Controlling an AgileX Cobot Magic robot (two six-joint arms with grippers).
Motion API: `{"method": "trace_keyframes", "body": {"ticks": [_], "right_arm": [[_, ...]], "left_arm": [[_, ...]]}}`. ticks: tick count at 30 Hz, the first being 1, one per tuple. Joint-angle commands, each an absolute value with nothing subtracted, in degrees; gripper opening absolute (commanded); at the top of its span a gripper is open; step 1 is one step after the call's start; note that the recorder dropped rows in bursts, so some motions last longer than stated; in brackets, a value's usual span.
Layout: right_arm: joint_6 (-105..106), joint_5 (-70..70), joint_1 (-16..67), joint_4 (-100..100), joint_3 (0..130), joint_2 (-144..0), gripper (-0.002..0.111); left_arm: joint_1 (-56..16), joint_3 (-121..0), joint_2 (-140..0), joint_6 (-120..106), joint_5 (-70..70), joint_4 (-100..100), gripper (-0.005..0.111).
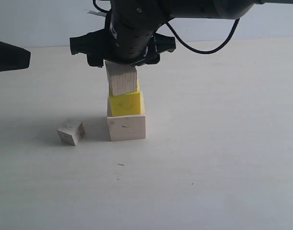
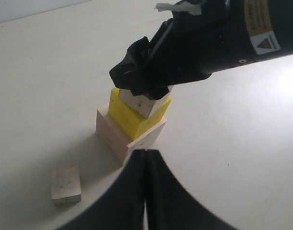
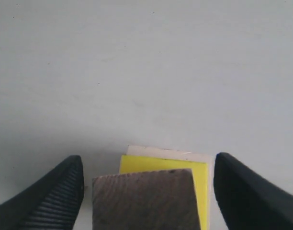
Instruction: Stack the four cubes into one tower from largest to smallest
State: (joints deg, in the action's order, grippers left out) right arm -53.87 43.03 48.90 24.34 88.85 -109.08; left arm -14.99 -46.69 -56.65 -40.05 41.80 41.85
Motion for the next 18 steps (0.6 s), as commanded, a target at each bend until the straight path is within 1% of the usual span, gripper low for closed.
{"method": "trace_keyframes", "body": {"ticks": [1,18], "right_arm": [[-54.59,42.75,48.98,26.21,89.26,-108.97,0.072],[-57.02,43.22,48.98,28.52,89.26,-108.97,0.072]], "left_arm": [[-15.35,-46.63,-56.72,-40.02,41.86,42.51,0.0],[-15.35,-46.63,-56.72,-40.02,41.86,42.51,0.0]]}}
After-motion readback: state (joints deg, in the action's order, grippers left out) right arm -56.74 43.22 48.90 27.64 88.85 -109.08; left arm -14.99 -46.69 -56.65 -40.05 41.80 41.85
